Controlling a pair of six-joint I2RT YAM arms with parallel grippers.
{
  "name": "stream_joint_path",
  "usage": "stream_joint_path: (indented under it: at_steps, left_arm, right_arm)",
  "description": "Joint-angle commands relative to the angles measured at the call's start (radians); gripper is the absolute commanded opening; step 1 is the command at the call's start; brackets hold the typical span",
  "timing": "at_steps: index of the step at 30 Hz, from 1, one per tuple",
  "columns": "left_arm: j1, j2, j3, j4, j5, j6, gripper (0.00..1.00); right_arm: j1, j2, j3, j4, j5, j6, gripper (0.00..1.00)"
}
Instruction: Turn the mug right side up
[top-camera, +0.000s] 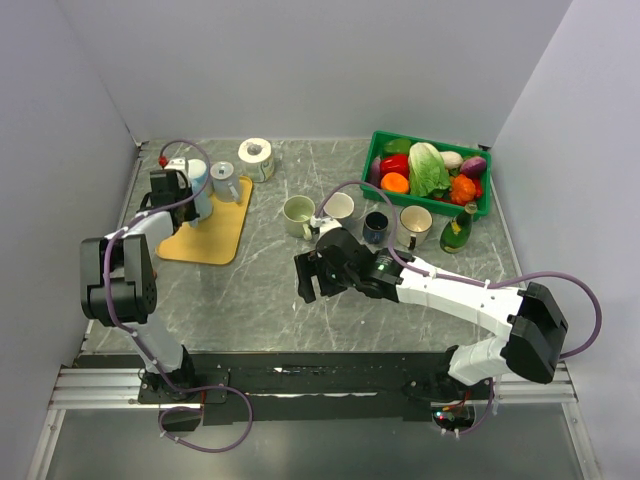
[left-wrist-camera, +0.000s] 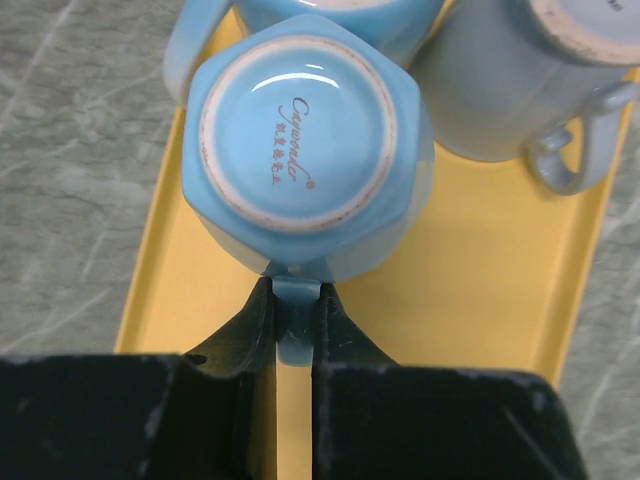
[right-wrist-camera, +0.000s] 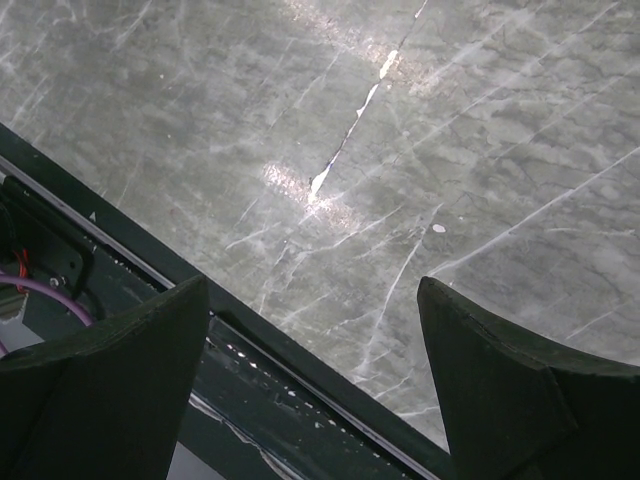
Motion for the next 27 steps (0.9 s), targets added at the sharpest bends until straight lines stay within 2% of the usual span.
stream_joint_path:
  at_steps: [1,6,13,17,21,22,27]
  left_arm:
    - [-0.018,-0.02,0.029,-0.046,0.126,-0.205,0.01]
    - [-0.064,-0.186,-0.001,-0.071,0.128,-0.319,0.01]
    - [-0.169,-0.451,0.009,-0.083,0.258,-0.455,0.01]
    - [-0.202,-0.585,0.005,-0.045,0.348,-0.619,0.01]
    - [-0.268,-0.697,-0.031,0.04,0.405,-0.756,0.01]
    - [-0.277,-0.737,-0.046,0.111,0.419,-0.827,0.01]
    - [-0.343,-0.8,-0.109,0.251,0.436,-0.99,0.01]
  right_arm:
    - [0.006,-0.049,0.046,0.009,0.026,0.004,0.91]
    - [0.006,-0.075,0.022,0.03,0.004,0.021,0.91]
    - [0.008,-0.134,-0.009,0.084,-0.053,0.016,0.91]
    - [0.008,-0.173,-0.051,0.153,-0.099,0.044,0.92]
    - [0.008,-0.232,-0.075,0.226,-0.137,0.073,0.92]
    - [0.008,-0.267,-0.083,0.248,-0.151,0.078,0.92]
    - [0.006,-0.405,-0.159,0.418,-0.16,0.058,0.95]
